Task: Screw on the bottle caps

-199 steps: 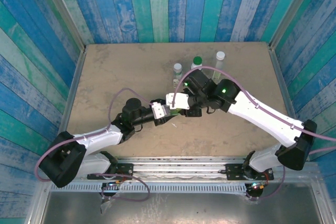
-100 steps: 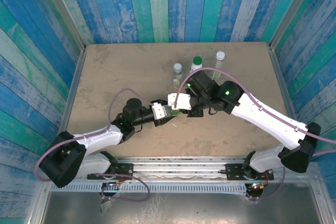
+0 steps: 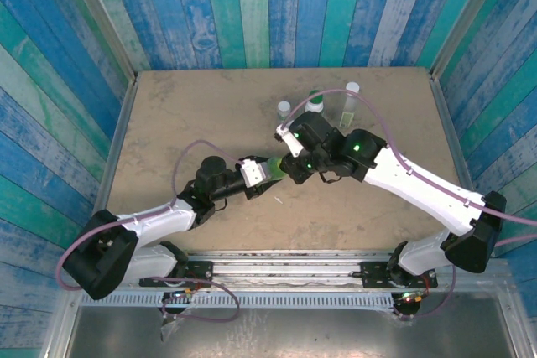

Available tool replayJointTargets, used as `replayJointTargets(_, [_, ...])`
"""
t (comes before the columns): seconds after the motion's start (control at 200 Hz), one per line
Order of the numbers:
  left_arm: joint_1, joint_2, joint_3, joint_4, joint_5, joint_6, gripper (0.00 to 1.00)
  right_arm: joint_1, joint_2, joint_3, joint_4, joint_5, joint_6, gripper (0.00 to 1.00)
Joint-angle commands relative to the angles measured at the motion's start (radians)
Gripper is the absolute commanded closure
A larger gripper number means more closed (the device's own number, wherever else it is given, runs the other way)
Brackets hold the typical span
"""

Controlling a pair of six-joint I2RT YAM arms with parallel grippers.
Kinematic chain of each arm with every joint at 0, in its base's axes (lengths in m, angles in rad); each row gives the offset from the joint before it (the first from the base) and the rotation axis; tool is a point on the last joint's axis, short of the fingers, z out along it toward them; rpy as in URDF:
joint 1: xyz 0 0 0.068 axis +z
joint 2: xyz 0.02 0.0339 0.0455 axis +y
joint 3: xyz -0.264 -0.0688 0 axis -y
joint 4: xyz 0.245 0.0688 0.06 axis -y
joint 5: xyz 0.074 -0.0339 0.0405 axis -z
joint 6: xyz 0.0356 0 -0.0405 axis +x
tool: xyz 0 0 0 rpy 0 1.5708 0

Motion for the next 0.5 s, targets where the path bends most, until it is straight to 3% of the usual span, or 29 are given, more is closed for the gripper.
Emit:
replayJointTargets(0.0, [-0.005, 0.008, 0.016, 0.069, 0.012, -0.017, 0.42, -0.003, -0.017, -0.004, 0.008, -0.04, 0.117, 0.68])
replayJointTargets(0.075, [-0.007, 0.014, 0.027, 0.042, 0.018, -0.01, 0.41, -0.008, -0.047, -0.017, -0.017, -0.008, -0.086, 0.52])
replayJointTargets(0.185, [-0.007, 0.02, 0.033, 0.027, 0.034, 0.0, 0.41, -0.028, -0.086, -0.04, 0.003, 0.07, -0.313, 0.41])
replayJointTargets(0.325, [-0.006, 0.015, 0.029, 0.026, 0.038, 0.016, 0.41, -0.056, -0.085, -0.002, -0.002, -0.003, -0.702, 0.34])
replayJointTargets(0.436, [-0.006, 0.017, 0.032, 0.022, 0.044, 0.018, 0.41, -0.057, -0.075, 0.032, -0.044, -0.114, -0.985, 0.37])
replayJointTargets(0.496, [-0.006, 0.016, 0.032, 0.02, 0.049, 0.018, 0.41, -0.059, -0.05, 0.072, -0.09, -0.123, -1.064, 0.38])
